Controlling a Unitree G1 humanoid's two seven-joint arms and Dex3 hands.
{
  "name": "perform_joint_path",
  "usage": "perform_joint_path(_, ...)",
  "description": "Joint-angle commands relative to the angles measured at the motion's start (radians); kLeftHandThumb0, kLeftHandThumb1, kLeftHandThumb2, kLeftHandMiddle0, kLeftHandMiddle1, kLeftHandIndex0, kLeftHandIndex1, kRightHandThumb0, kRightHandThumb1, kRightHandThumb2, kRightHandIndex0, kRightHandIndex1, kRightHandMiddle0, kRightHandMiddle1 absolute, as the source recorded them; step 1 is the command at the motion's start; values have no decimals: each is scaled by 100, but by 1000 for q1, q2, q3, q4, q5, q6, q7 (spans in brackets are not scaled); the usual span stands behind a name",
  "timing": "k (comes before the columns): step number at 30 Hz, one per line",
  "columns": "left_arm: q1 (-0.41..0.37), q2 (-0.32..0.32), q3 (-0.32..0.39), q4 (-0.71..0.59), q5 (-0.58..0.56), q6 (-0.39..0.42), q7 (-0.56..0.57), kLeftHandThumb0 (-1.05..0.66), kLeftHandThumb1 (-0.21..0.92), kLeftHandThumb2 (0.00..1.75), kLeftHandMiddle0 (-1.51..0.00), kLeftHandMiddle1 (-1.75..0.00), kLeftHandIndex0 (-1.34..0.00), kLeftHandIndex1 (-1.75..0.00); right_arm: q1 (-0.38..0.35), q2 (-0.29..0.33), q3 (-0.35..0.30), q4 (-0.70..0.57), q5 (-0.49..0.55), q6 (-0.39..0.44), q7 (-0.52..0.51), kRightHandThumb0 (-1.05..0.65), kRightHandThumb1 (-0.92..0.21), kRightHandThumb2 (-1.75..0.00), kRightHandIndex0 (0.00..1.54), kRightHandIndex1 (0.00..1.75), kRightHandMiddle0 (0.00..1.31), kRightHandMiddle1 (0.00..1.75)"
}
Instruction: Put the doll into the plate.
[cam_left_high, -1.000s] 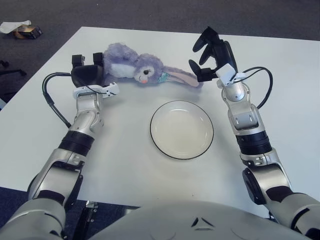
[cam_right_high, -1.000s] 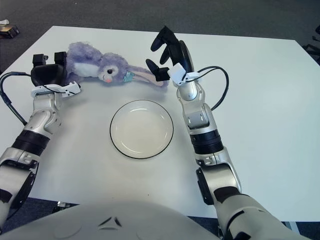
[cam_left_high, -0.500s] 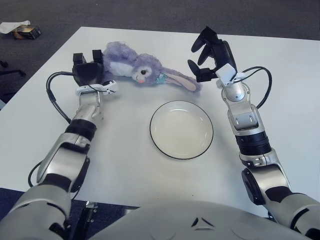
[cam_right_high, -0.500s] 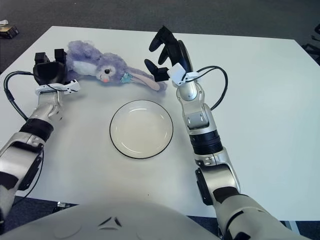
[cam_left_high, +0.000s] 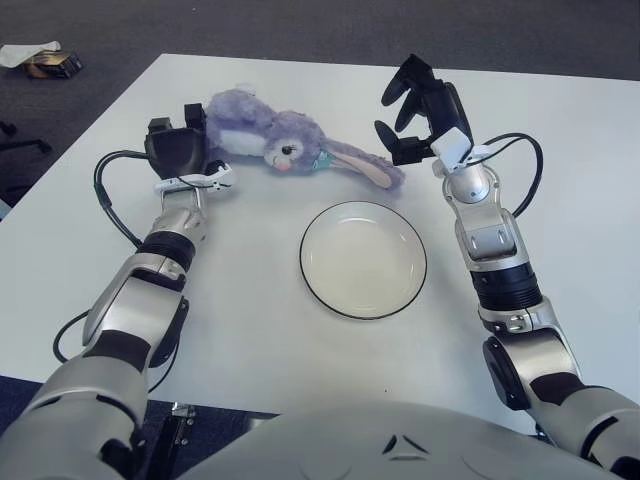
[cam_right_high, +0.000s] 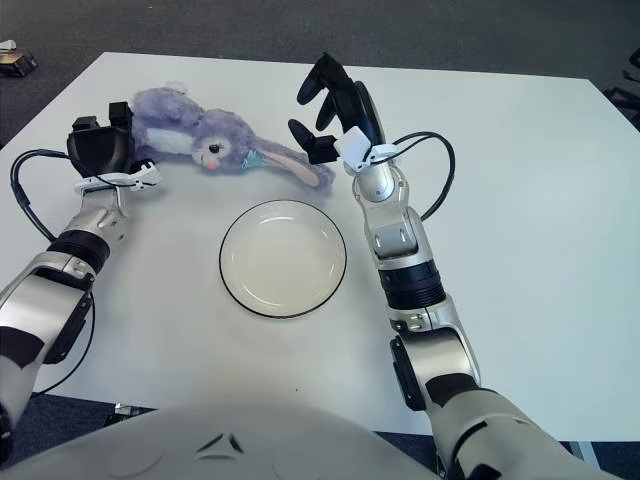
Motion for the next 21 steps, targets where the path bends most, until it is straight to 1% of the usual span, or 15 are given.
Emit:
perform_joint_path(1, -6, -13, -25, 13, -8, -14, 17, 0, 3, 146, -98, -117, -72, -175, -23, -3, 6, 48, -11, -30, -10, -1, -36, -128, 60, 172, 33, 175)
perform_joint_path(2, -7, -14, -29, 11, -9, -12, 15, 0, -3, 152, -103, -116, -76, -175, -28, -4, 9, 60, -16, -37, -14, -1, -35, -130, 60, 174, 34, 175)
perform_joint_path(3, -4, -24, -39, -19, -9, 4, -18, 0, -3, 152, -103, -116, -76, -175, -46, -2, 24, 101, -35, -54, -26, -1, -35, -130, 60, 174, 34, 175)
perform_joint_path(4, -2, -31, -47, -41, -9, 15, -42, 0, -5, 160, -100, -133, -74, -175, -60, 0, 35, 130, -49, -66, -35, -1, -33, -132, 61, 175, 36, 174)
perform_joint_path(7, 13, -33, -58, -99, -12, 31, -95, 0, -8, 170, -96, -155, -71, -175, -97, 3, 69, 200, -103, -94, -74, -1, -31, -134, 63, 175, 39, 172)
perform_joint_path(8, 29, -30, -58, -146, -18, 38, -128, 0, -8, 172, -95, -159, -71, -175, -116, 7, 89, 236, -138, -101, -103, -1, -30, -134, 64, 175, 40, 171)
perform_joint_path(10, 54, -25, -59, -213, -25, 53, -172, 0, -9, 173, -94, -163, -70, -175, -137, 11, 110, 278, -177, -112, -139, -1, -30, -134, 64, 175, 40, 171)
perform_joint_path(12, 93, -21, -55, -330, -31, 91, -243, 0, -9, 174, -93, -166, -70, -175, -153, 15, 127, 321, -208, -125, -175, -1, -31, -134, 63, 175, 38, 173)
perform_joint_path(14, 124, -17, -51, -418, -31, 123, -297, 0, -9, 174, -93, -166, -70, -175, -164, 17, 137, 352, -225, -137, -200, -1, -36, -129, 60, 174, 35, 174)
perform_joint_path(15, 142, -16, -47, -474, -35, 138, -338, 0, -9, 174, -93, -166, -70, -175, -173, 16, 150, 379, -245, -147, -223, -1, -36, -128, 59, 174, 34, 174)
perform_joint_path(16, 164, -14, -44, -540, -37, 159, -383, 0, -9, 174, -93, -167, -70, -175, -182, 14, 163, 403, -269, -155, -247, -1, -40, -123, 56, 172, 32, 174)
perform_joint_path(17, 180, -12, -41, -592, -37, 177, -418, 0, -9, 175, -93, -166, -70, -175, -188, 12, 173, 420, -286, -162, -265, -1, -48, -112, 51, 168, 29, 174)
perform_joint_path(18, 192, -11, -39, -628, -35, 190, -443, 0, -9, 175, -93, -166, -70, -175, -193, 10, 178, 432, -296, -167, -277, -1, -51, -108, 49, 167, 28, 174)
perform_joint_path(20, 222, -8, -41, -733, -21, 235, -518, 0, -10, 175, -94, -164, -71, -175, -205, 3, 203, 453, -341, -168, -312, -1, -65, -88, 40, 164, 21, 175)
perform_joint_path(21, 232, -7, -41, -771, -15, 252, -548, 0, -10, 175, -94, -164, -71, -175, -209, 0, 212, 461, -358, -168, -325, -1, -69, -83, 38, 163, 19, 175)
